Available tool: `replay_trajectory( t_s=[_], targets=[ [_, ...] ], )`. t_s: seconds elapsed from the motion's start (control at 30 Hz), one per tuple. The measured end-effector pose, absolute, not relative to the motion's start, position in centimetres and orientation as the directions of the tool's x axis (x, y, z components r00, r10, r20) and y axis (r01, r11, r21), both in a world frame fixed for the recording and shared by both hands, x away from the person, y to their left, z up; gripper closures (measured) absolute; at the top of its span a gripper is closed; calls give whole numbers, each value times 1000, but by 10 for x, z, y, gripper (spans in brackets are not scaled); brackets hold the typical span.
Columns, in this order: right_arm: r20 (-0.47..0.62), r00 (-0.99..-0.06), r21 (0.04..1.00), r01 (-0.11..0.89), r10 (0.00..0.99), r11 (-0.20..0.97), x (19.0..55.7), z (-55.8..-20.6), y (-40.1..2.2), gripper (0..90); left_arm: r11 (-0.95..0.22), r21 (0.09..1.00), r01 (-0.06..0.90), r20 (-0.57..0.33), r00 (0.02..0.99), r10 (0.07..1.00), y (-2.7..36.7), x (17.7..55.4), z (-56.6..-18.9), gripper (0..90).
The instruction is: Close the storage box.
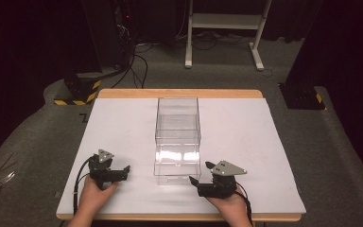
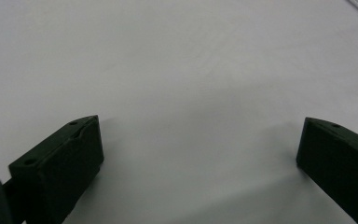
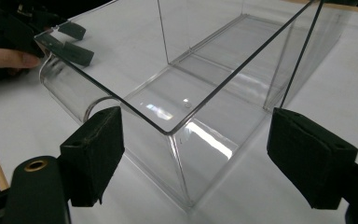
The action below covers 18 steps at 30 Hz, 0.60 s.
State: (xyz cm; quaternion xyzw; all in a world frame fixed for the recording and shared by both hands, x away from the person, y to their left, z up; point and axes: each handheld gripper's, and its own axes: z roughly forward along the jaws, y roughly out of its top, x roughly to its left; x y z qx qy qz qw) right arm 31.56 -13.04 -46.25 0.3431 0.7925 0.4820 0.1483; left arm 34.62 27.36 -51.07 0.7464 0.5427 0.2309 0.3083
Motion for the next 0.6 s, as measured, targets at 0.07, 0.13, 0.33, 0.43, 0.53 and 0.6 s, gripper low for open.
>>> replay_trajectory(
  t_s=[0.07, 0.13, 0.33, 0.43, 0.53, 0.6],
  targets=[
    [99, -720, 867, 402, 687, 296, 316, -462, -130, 193, -221, 710, 668, 10, 305, 952, 274, 346, -511, 8],
    [95, -721, 868, 398, 687, 297, 316, -462, -130, 193, -222, 711, 667, 11, 305, 952, 274, 346, -511, 8],
    [101, -709, 872, 401, 698, 282, 319, -463, -128, 196, -221, 712, 667, 12, 304, 953, 273, 346, -511, 10],
    [101, -708, 871, 403, 699, 282, 319, -462, -128, 194, -220, 712, 667, 11, 303, 953, 274, 346, -511, 9],
    [99, -697, 872, 404, 710, 275, 321, -461, -129, 195, -221, 712, 666, 12, 303, 953, 273, 346, -511, 9],
    [96, -695, 873, 403, 712, 275, 322, -461, -128, 196, -220, 712, 667, 11, 303, 953, 274, 346, -511, 9]
  ],
)
